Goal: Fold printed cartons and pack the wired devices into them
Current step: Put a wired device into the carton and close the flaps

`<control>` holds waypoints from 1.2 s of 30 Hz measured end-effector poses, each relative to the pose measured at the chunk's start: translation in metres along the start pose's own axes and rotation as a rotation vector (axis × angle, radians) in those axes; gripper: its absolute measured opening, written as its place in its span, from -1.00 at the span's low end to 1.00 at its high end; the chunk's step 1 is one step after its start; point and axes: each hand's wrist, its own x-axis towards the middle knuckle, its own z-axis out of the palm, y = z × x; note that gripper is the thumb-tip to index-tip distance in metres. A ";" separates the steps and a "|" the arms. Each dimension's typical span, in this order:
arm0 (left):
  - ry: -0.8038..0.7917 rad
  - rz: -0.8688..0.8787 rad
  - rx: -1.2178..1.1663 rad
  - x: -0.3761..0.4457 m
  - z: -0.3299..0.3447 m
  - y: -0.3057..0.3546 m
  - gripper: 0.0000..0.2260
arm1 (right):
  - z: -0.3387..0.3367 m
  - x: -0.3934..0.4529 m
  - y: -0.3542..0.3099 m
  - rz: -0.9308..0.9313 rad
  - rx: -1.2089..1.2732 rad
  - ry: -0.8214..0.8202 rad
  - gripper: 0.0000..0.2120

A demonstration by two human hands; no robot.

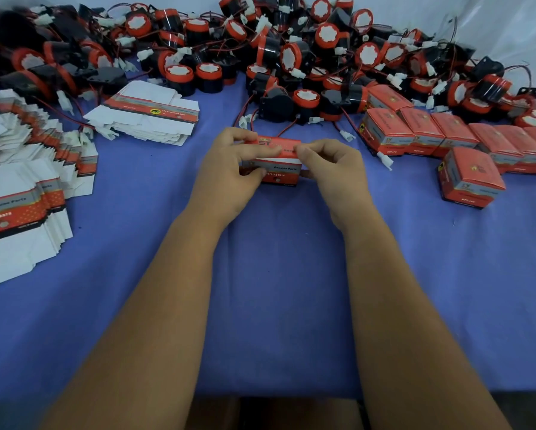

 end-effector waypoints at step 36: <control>0.231 -0.268 -0.404 -0.006 -0.001 0.017 -0.69 | 0.027 -0.016 -0.011 -0.331 -0.670 0.116 -0.77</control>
